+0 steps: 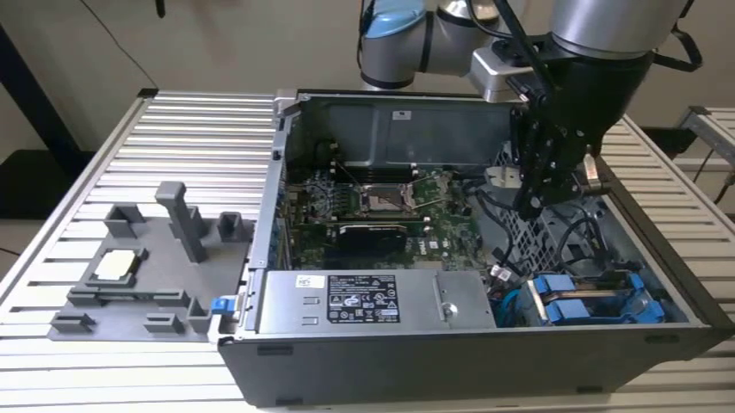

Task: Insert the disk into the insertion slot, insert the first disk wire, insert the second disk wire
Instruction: 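Insert the first disk wire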

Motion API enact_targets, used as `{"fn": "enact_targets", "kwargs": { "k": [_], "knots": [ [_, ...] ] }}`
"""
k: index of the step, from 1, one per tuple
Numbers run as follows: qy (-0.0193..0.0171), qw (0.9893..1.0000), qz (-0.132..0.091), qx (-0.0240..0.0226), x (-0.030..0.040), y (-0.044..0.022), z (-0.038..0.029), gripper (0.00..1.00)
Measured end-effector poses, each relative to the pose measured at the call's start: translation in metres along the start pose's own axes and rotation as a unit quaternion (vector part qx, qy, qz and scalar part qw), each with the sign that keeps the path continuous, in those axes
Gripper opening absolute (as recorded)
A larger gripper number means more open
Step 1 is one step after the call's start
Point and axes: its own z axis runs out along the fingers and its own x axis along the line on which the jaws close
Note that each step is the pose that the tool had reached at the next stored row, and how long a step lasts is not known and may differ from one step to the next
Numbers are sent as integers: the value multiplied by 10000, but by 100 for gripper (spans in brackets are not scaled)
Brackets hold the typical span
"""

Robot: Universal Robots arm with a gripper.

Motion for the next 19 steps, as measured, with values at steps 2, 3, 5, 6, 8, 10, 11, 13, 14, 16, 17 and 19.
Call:
{"fn": "enact_targets", "kwargs": {
  "k": [2, 3, 5, 6, 8, 10, 11, 13, 14, 16, 17, 19],
  "knots": [
    [2, 10000, 0, 0, 0, 0, 0, 16],
    [3, 10000, 0, 0, 0, 0, 0, 16],
    [5, 10000, 0, -1, 0, 0, 0, 16],
    [5, 10000, 0, -1, 0, 0, 0, 16],
    [7, 10000, 0, -1, 0, 0, 0, 16],
    [7, 10000, 0, -5, 3, -8, 0, 16],
    [6, 10000, 0, -17, 9, -21, 1, 16],
    [2, 10000, -1, -54, 29, -61, 5, 16],
    [-1, 10000, -1, -75, 43, -80, 6, 16],
    [-5, 9999, -1, -117, 75, -115, 10, 16],
    [-8, 9999, -2, -140, 92, -134, 11, 16],
    [-12, 9998, -3, -183, 127, -166, 14, 16]
  ]
}}
